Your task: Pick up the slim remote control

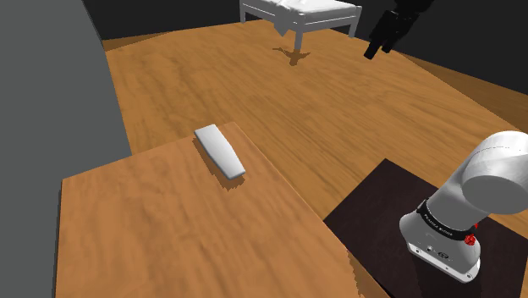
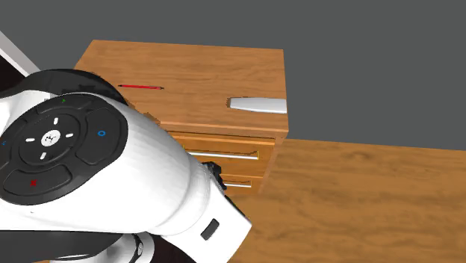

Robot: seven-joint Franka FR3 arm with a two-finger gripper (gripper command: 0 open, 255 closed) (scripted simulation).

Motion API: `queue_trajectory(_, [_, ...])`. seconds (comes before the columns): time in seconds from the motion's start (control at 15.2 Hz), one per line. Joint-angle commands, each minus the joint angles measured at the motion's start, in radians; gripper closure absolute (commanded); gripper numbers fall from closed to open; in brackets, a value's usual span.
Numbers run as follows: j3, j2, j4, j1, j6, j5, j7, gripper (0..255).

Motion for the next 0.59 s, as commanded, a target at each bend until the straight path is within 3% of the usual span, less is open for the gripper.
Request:
queue_trajectory(0.0, [0.000,0.000,0.000,0.000,0.000,0.000,0.000,0])
queue_trajectory(0.53, [0.176,0.152,0.043,0.028,0.068,0.061,0.199,0])
